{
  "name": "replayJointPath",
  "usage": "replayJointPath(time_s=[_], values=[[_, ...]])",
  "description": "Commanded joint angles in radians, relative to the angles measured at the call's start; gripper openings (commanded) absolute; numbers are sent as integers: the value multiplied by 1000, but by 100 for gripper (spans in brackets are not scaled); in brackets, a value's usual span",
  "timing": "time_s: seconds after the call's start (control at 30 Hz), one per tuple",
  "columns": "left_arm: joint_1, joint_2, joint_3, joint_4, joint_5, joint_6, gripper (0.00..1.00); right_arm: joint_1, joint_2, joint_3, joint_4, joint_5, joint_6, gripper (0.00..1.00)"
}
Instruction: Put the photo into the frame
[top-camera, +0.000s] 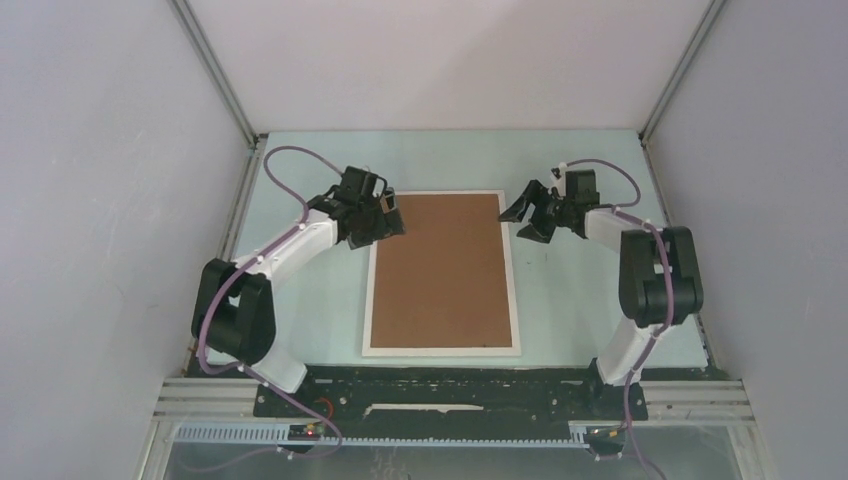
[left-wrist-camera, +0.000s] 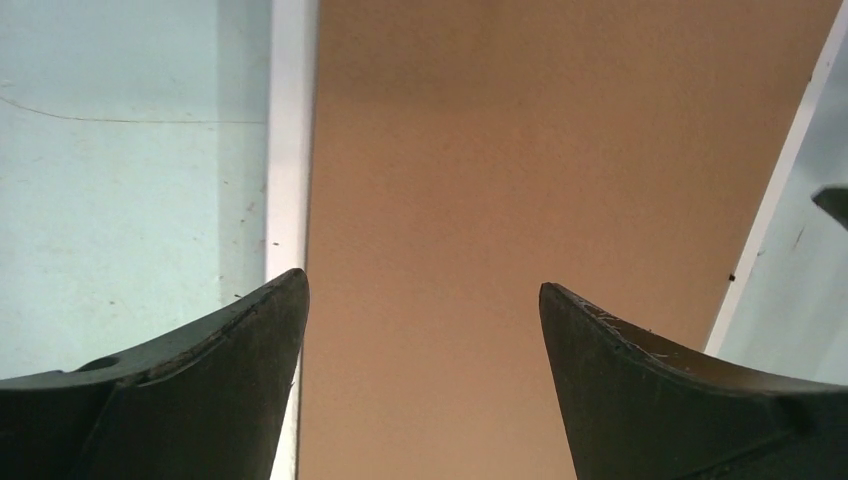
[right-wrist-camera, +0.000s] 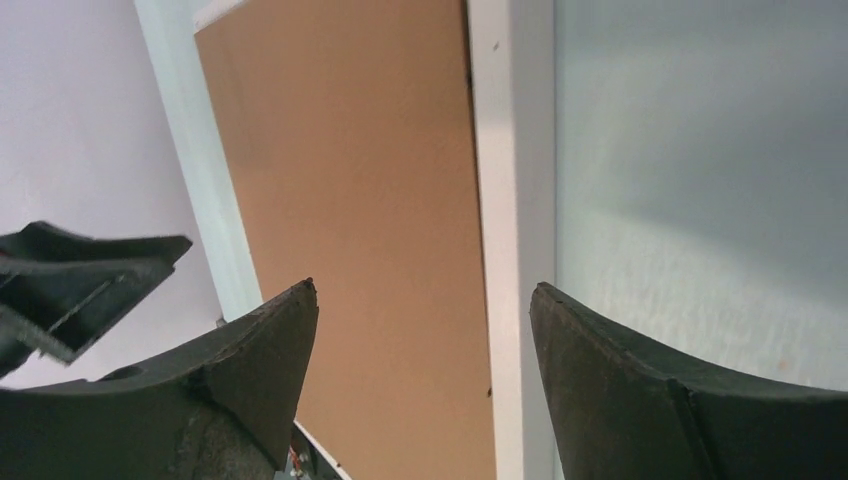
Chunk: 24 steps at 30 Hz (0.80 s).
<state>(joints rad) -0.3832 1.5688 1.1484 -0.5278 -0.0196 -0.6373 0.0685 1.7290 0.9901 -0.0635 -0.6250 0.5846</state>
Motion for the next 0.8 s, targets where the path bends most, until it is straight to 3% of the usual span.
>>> replayJointPath(time_s=[0.0, 0.43, 0.77], values=[[-24, 21, -5, 18, 4, 13, 91, 14, 107, 93, -23, 11, -11, 83], [-33, 102, -37, 67, 62, 8, 91, 31, 162, 106, -25, -10, -20, 64], [-47, 45, -71, 78, -41, 0, 93, 31, 176, 106, -20, -20, -19, 63]])
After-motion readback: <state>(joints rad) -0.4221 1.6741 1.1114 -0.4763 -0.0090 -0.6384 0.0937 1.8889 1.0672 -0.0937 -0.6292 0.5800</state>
